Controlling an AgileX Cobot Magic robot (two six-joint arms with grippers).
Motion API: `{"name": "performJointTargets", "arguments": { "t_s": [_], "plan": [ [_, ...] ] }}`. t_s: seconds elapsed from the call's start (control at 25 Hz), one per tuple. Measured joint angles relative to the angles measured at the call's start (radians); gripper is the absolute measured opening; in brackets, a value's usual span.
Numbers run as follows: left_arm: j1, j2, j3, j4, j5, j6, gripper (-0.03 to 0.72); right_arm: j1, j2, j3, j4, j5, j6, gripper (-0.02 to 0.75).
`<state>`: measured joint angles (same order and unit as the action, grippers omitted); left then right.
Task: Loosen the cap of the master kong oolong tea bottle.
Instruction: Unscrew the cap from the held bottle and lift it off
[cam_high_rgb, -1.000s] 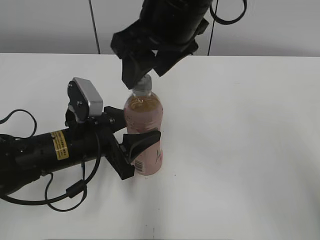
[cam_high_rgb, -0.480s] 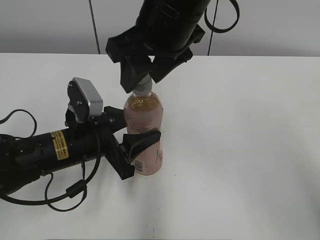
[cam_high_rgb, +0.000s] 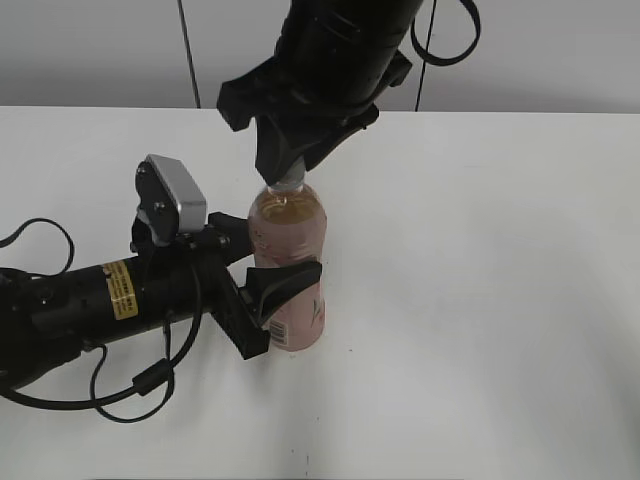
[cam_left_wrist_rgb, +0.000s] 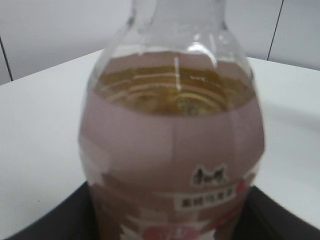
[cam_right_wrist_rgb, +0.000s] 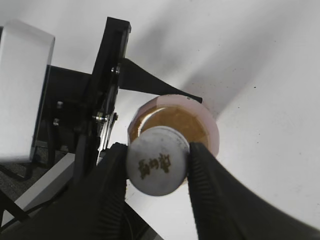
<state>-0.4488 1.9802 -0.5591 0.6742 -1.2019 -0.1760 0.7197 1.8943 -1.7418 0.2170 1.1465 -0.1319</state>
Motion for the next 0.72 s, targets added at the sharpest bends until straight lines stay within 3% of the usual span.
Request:
{"name": "performJointTargets", "arguments": {
  "t_s": [0.28, 0.72],
  "plan": [
    [0.000, 0.000, 0.000, -0.001, 0.000, 0.000, 0.394, 0.000, 0.000, 0.000, -0.003, 0.000, -0.118, 0.284],
    [0.000, 0.000, 0.000, 0.004, 0.000, 0.002, 0.394, 0.000, 0.000, -0.003, 0.002, 0.002, -0.983, 0.274]
  ]
}}
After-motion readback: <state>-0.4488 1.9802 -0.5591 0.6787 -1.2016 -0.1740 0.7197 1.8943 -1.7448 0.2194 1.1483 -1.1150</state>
